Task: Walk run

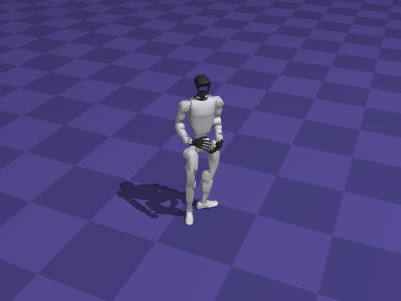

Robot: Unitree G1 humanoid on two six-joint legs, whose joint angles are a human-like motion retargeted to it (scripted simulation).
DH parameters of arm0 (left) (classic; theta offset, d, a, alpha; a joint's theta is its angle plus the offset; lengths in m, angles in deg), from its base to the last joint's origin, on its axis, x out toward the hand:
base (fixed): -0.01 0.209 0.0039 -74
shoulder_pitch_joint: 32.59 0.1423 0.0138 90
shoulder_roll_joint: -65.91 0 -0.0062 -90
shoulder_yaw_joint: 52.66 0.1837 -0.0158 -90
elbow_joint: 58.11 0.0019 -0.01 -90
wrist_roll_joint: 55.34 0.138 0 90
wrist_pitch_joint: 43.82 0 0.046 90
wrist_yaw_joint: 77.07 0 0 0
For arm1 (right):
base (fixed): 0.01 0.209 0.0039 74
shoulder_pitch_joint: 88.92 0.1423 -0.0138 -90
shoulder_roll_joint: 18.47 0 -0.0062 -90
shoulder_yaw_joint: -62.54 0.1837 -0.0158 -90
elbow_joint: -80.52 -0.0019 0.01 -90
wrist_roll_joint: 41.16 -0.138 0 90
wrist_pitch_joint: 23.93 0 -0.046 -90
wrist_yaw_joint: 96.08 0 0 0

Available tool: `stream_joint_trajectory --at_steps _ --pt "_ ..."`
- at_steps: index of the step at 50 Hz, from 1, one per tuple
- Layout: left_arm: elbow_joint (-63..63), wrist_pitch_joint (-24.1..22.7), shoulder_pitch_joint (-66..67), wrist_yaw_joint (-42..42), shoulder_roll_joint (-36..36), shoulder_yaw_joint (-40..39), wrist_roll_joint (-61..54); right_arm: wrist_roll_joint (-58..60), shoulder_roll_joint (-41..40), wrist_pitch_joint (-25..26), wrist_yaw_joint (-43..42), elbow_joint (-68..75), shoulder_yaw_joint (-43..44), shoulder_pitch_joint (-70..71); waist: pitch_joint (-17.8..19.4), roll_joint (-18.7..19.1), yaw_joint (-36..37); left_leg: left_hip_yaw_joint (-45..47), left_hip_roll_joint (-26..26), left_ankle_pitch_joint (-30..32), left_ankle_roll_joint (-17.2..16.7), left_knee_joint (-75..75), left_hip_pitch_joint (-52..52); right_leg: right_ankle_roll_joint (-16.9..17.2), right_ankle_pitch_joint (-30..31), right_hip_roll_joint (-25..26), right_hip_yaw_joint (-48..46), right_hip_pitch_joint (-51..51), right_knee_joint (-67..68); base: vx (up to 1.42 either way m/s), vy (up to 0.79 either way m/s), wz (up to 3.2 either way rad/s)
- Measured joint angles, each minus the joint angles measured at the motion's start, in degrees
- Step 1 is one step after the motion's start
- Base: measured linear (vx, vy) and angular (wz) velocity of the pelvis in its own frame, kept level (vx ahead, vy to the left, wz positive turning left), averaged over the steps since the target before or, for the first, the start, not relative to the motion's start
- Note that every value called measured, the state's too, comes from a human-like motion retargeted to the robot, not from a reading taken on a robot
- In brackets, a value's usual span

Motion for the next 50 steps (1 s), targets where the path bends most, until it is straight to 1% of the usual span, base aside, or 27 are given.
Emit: stream_joint_trajectory --at_steps 2,5,7,8,9,11,12,13,15,17,18,20,23,25,26,29,32,35,37,39,40,42,43,46,48,50 --pt "0.0 -0.3 0.05 0.8 0.44 -0.55 1.11 0.72 0.1 -0.08 -0.69 0.28 0.35 -0.34 -0.07 -0.58 -0.46 0.42 1.02 1.02 -0.51 1.32 0.5 0.21 -0.91 0.81 1.39 0.85 -1.03 -0.03 -0.33 -0.42" --pt "-0.22 -1.36 -0.17 2.14 0.43 -2.02 4.12 1.49 0.56 -0.07 -2.01 0.5 1.23 -1.19 -0.47 -1.74 0.27 -0.05 3.75 2.58 -1.39 5.89 0.16 1.04 -1.84 0.45 4.04 1.16 -1.7 -0.05 -0.4 -0.63" --pt "-0.44 -2.56 -0.32 3.71 -0.24 -3.43 6.48 0.74 0.7 -0.34 -2.58 0.62 1.37 -1.43 -0.8 -3.02 1.44 -2.61 6.5 4.22 -0.46 11.98 -1.46 -0.7 -2.61 0.64 7.47 0.28 -1.51 -0.03 -0.4 -1.0" --pt "-0.53 -3.27 -0.27 4.59 -0.63 -4.07 7.47 -0.01 0.69 -0.58 -2.46 0.78 1.51 -1.44 -1.11 -3.73 1.87 -3.19 8.06 5.36 0.44 15.2 -2.17 -1.32 -2.81 0.43 7.91 -0.03 -1.52 -0.03 -0.44 -0.97" --pt "-0.43 -3.91 -0.33 5.39 -1.08 -4.77 8.28 -0.99 0.63 -0.88 -2.08 1.06 1.68 -1.17 -1.26 -4.43 2.09 -4.66 9.74 5.81 2.32 18.98 -3.27 -1.79 -3.02 0.22 8.9 -0.24 -1.44 -0.05 -0.44 -0.91" --pt "0.51 -4.57 -0.56 6.82 -2.31 -6.25 9.37 -3.03 0.62 -1.45 -1.01 1.53 1.84 -0.33 -1.14 -5.47 2.55 -10.34 12.56 5.94 7.69 26.77 -6.28 -2.51 -3.31 0.17 11.64 -0.45 -1.14 -0.06 -0.34 -1.06" --pt "1.32 -4.45 -0.66 7.51 -3.15 -6.9 9.57 -3.83 0.73 -1.61 -0.54 1.5 1.72 0.02 -0.96 -5.64 3.05 -14.08 13.25 6.11 9.16 29.66 -7.75 -2.87 -3.3 0.54 13.12 -0.56 -0.99 -0.03 -0.26 -1.4" --pt "2.28 -4.0 -0.71 8.21 -4.15 -7.33 9.45 -4.33 0.93 -1.64 -0.22 1.16 1.41 0.22 -0.8 -5.44 3.86 -17.79 13.18 6.6 7.59 30.87 -8.77 -3.29 -3.15 1.33 14.64 -0.75 -0.89 0.0 -0.23 -1.62" --pt "4.06 -2.98 -0.93 8.84 -6.22 -7.5 8.37 -5.06 1.61 -1.65 0.0 0.0 0.61 0.66 -0.41 -5.19 6.03 -26.27 11.41 6.9 3.69 32.64 -11.02 -4.16 -2.73 2.82 18.66 -1.06 -0.8 0.03 -0.19 -1.84" --pt "5.47 -1.54 -1.12 8.35 -7.89 -6.69 7.13 -5.82 2.2 -1.73 -0.04 -1.32 -0.19 1.3 -0.07 -4.77 7.93 -35.72 6.63 6.48 0.39 33.17 -13.92 -4.76 -2.4 4.08 22.18 -1.15 -0.84 0.06 -0.13 -1.57" --pt "6.1 -0.62 -1.21 7.97 -8.5 -6.2 6.82 -6.22 2.39 -1.82 0.0 -1.97 -0.59 1.63 -0.07 -4.54 8.16 -37.46 5.3 6.27 -0.47 32.98 -14.7 -4.98 -2.36 4.45 23.18 -1.21 -0.86 0.08 -0.11 -1.09" --pt "7.37 1.04 -1.59 7.56 -9.65 -5.48 6.11 -7.07 2.69 -1.99 0.26 -3.2 -1.49 2.46 -0.1 -4.1 8.19 -36.84 4.51 5.76 -0.42 32.2 -15.79 -5.31 -2.34 5.02 24.92 -1.24 -0.96 0.1 -0.11 -0.82" --pt "8.61 3.43 -2.26 5.51 -10.98 -4.82 5.38 -7.93 2.85 -2.24 0.86 -4.42 -2.73 4.1 0.19 -3.12 7.91 -33.16 3.56 5.99 0.97 27.97 -16.63 -5.73 -2.33 6.19 27.33 -1.17 -1.13 0.1 -0.03 -0.8" --pt "8.95 5.06 -3.0 3.75 -11.47 -4.67 5.1 -8.3 2.63 -2.26 1.08 -4.75 -3.68 5.45 0.8 -2.21 8.15 -32.05 2.61 6.3 0.34 23.82 -17.27 -6.03 -2.16 7.43 29.48 -1.15 -1.18 0.15 -0.04 -1.05" --pt "9.0 5.65 -3.34 2.94 -11.64 -4.61 4.86 -8.35 2.43 -2.22 1.25 -4.78 -4.13 6.07 1.26 -1.83 8.46 -33.0 1.87 6.68 -0.23 21.56 -17.89 -6.12 -2.09 8.11 30.75 -0.99 -1.2 0.14 -0.02 -1.2" --pt "9.62 8.78 -4.0 -0.36 -12.51 -4.88 2.13 -8.7 1.72 -2.31 1.46 -4.95 -4.93 7.51 2.61 -1.08 9.32 -38.85 -0.71 8.66 -0.86 15.11 -20.15 -6.35 -1.98 9.92 34.31 -0.26 -1.23 0.16 0.01 -1.18" --pt "10.62 12.45 -4.39 -5.02 -13.49 -5.83 -2.1 -9.75 1.35 -2.81 2.4 -4.88 -5.49 8.43 3.67 -1.04 10.27 -46.72 -3.23 12.28 -0.94 9.13 -22.08 -6.49 -2.04 11.19 37.94 0.68 -1.26 0.22 0.01 -1.17" --pt "10.83 14.37 -4.53 -8.25 -13.54 -5.91 -2.86 -10.51 1.67 -3.26 3.62 -4.7 -6.87 8.96 4.37 -1.5 11.06 -54.03 -5.22 14.57 -2.39 3.91 -22.12 -6.53 -2.35 11.95 41.54 1.79 -1.14 0.28 0.06 -1.1" --pt "11.05 15.27 -4.62 -10.25 -13.26 -5.67 -1.83 -10.53 2.0 -3.43 4.11 -4.55 -7.67 9.29 4.55 -1.77 10.57 -56.68 -5.81 15.73 -3.22 2.71 -21.3 -6.49 -2.83 12.22 42.84 2.47 -0.94 0.31 0.08 -0.68" --pt "11.92 17.4 -4.58 -12.83 -13.51 -5.68 -1.96 -10.96 1.98 -3.59 4.11 -4.43 -8.04 9.41 4.53 -1.79 9.5 -57.64 -6.14 17.08 -2.45 3.28 -20.21 -6.34 -3.5 12.52 43.23 3.2 -0.65 0.4 0.15 -0.36" --pt "12.55 18.75 -4.64 -14.22 -13.68 -5.88 -2.52 -11.21 1.95 -3.71 4.19 -4.33 -8.07 9.47 4.41 -1.73 8.86 -57.7 -6.31 17.19 -1.59 3.77 -19.71 -6.21 -3.88 12.58 43.13 3.53 -0.46 0.41 0.17 -0.28" --pt "13.5 19.83 -4.61 -15.46 -13.97 -5.94 -3.29 -11.22 1.92 -3.7 4.92 -4.24 -7.9 9.11 3.93 -1.71 7.88 -56.07 -6.54 16.09 0.86 3.42 -18.8 -6.02 -4.46 12.36 42.79 4.19 0.03 0.34 0.13 -0.32" --pt "13.89 19.99 -4.69 -15.81 -14.03 -5.91 -3.63 -11.14 1.85 -3.61 5.35 -4.17 -7.73 8.9 3.7 -1.69 7.43 -55.54 -6.69 15.17 1.75 3.6 -18.27 -5.97 -4.68 12.17 42.56 4.38 0.41 0.35 0.16 -0.37" --pt "15.11 19.91 -5.47 -15.1 -13.88 -5.94 -5.96 -11.06 0.88 -2.81 6.76 -3.77 -7.31 8.17 3.56 -1.96 7.53 -53.56 -5.92 12.59 1.86 5.46 -17.56 -5.64 -4.51 11.59 43.81 4.33 2.65 0.39 0.23 -0.61" --pt "15.34 19.38 -6.05 -13.93 -13.42 -6.01 -7.51 -10.74 0.1 -1.76 7.76 -3.62 -6.94 7.72 3.41 -2.44 8.64 -51.38 -5.72 10.98 2.86 6.1 -16.74 -5.03 -2.99 10.69 44.21 3.87 4.29 0.28 0.18 -0.91" --pt "15.07 18.67 -6.29 -12.78 -13.12 -6.31 -8.46 -11.1 -0.54 -0.68 7.91 -3.65 -6.15 7.37 3.16 -2.58 9.61 -49.41 -5.87 9.75 4.41 5.57 -15.44 -3.66 -0.72 9.72 44.17 3.52 5.68 0.28 0.26 -0.82"
